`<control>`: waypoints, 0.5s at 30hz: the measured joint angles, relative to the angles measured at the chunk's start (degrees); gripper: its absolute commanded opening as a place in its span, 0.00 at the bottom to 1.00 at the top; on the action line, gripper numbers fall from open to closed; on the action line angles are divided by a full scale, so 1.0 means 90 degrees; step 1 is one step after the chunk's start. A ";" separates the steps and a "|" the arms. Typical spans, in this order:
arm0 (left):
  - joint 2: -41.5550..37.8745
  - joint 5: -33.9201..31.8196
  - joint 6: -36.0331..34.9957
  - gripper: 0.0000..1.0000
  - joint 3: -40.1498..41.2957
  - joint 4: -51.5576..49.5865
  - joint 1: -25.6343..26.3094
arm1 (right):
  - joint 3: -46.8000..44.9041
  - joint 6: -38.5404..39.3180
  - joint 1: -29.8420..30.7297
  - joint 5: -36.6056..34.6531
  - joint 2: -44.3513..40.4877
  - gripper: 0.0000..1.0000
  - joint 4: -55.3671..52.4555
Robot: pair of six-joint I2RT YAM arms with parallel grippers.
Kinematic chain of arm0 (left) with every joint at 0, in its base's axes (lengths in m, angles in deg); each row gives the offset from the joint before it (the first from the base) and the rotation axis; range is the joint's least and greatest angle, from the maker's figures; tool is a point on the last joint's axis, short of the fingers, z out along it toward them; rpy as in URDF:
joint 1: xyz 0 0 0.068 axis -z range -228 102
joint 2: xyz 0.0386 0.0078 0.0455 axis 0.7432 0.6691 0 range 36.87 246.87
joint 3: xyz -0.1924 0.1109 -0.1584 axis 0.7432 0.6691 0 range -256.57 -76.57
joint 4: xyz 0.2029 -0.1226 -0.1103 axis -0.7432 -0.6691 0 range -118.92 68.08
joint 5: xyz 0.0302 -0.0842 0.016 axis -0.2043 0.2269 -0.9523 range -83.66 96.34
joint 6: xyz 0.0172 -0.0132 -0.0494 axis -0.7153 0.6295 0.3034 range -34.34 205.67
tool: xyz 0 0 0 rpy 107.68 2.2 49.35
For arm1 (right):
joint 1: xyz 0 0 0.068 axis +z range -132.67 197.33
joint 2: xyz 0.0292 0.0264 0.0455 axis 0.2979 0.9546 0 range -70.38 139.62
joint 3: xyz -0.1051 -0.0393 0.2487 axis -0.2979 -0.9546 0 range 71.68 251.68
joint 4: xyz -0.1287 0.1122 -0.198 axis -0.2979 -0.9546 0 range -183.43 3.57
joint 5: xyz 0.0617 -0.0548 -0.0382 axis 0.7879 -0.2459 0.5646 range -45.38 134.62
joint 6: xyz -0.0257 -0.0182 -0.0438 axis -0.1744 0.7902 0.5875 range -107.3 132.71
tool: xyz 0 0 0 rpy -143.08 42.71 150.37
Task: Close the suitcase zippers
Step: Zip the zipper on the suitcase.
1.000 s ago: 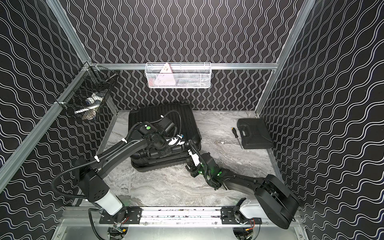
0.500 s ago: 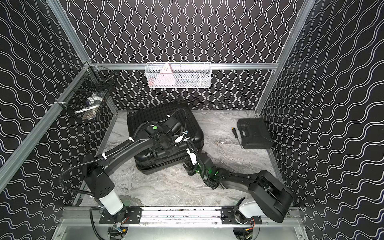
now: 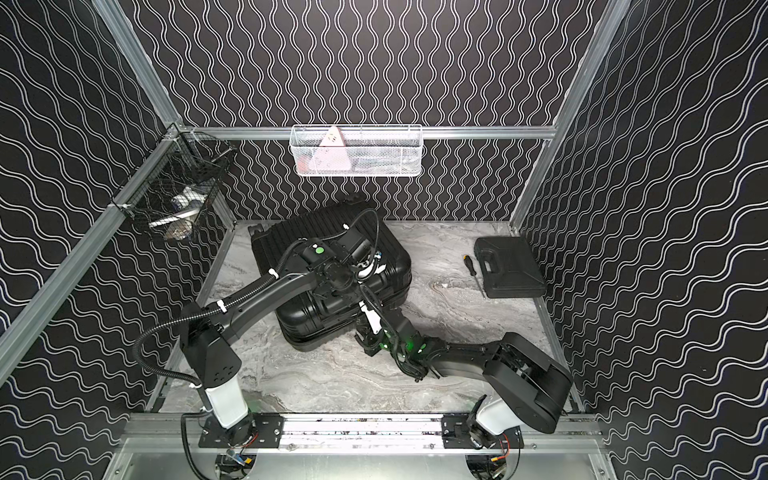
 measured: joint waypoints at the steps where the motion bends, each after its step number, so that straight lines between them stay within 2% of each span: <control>1: 0.0027 0.0010 0.0051 0.16 -0.0032 0.0046 0.0000 | 0.0019 0.0002 0.0046 0.0002 0.0029 0.00 0.0019; 15: 0.0367 -0.0049 0.0884 0.15 -0.0318 0.0925 0.0000 | 0.0078 0.0151 0.0384 0.0316 0.0114 0.00 0.0080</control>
